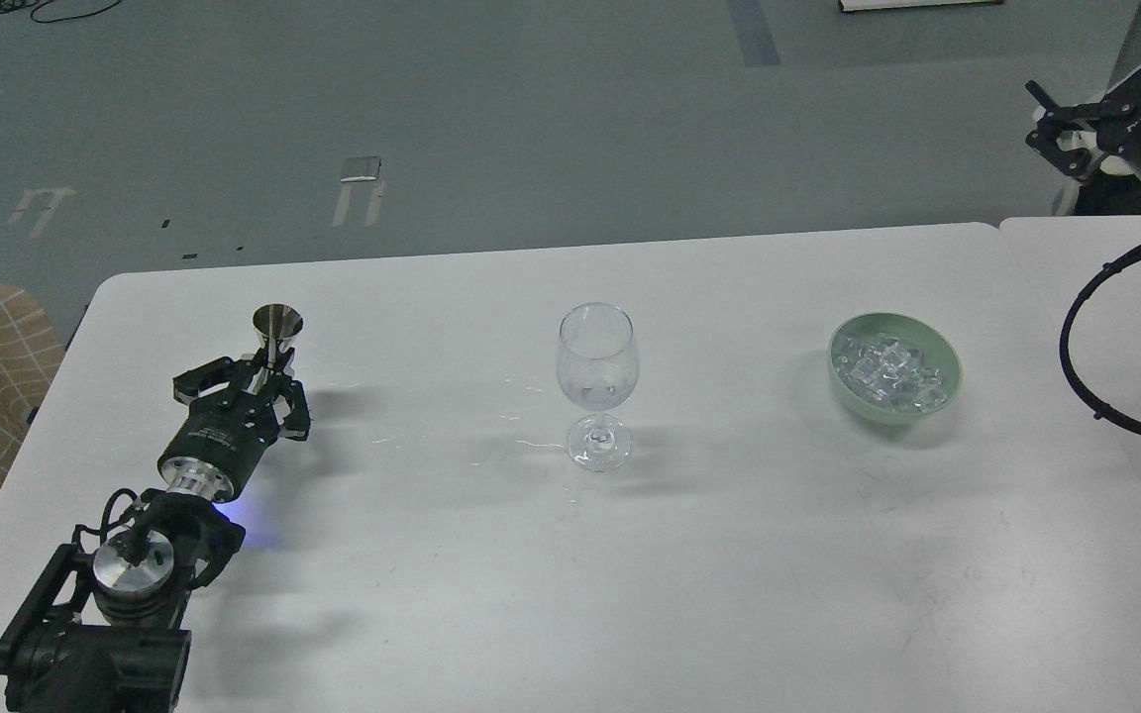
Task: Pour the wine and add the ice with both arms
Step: 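Turn the jigger upright and bring it back with the left gripper, then lower the jigger onto the table with the left gripper and release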
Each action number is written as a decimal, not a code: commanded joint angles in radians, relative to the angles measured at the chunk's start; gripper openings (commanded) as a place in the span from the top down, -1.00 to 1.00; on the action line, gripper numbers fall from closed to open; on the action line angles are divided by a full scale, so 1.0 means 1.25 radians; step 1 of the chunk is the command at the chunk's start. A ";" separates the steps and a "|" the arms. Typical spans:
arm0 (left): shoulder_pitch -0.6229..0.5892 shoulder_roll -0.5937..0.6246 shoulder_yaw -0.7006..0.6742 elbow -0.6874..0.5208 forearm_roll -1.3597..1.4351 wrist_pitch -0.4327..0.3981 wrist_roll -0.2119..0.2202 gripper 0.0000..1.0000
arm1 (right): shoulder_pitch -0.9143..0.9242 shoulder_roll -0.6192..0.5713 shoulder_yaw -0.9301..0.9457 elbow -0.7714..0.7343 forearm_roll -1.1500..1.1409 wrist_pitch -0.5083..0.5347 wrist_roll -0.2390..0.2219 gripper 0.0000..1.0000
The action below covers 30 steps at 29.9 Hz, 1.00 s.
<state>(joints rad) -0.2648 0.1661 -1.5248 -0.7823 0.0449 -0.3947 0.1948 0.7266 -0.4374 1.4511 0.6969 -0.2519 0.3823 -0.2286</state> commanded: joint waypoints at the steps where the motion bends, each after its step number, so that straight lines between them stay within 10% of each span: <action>1: -0.005 0.001 0.000 0.009 0.000 0.016 0.004 0.81 | 0.000 0.001 0.000 0.002 0.000 -0.003 0.000 -1.00; 30: -0.049 -0.026 -0.002 0.022 -0.081 0.019 -0.005 0.79 | 0.008 -0.007 -0.002 0.016 -0.002 -0.009 -0.002 -1.00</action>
<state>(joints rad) -0.3140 0.1345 -1.5278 -0.7545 -0.0352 -0.3745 0.1887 0.7364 -0.4439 1.4484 0.7125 -0.2547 0.3726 -0.2311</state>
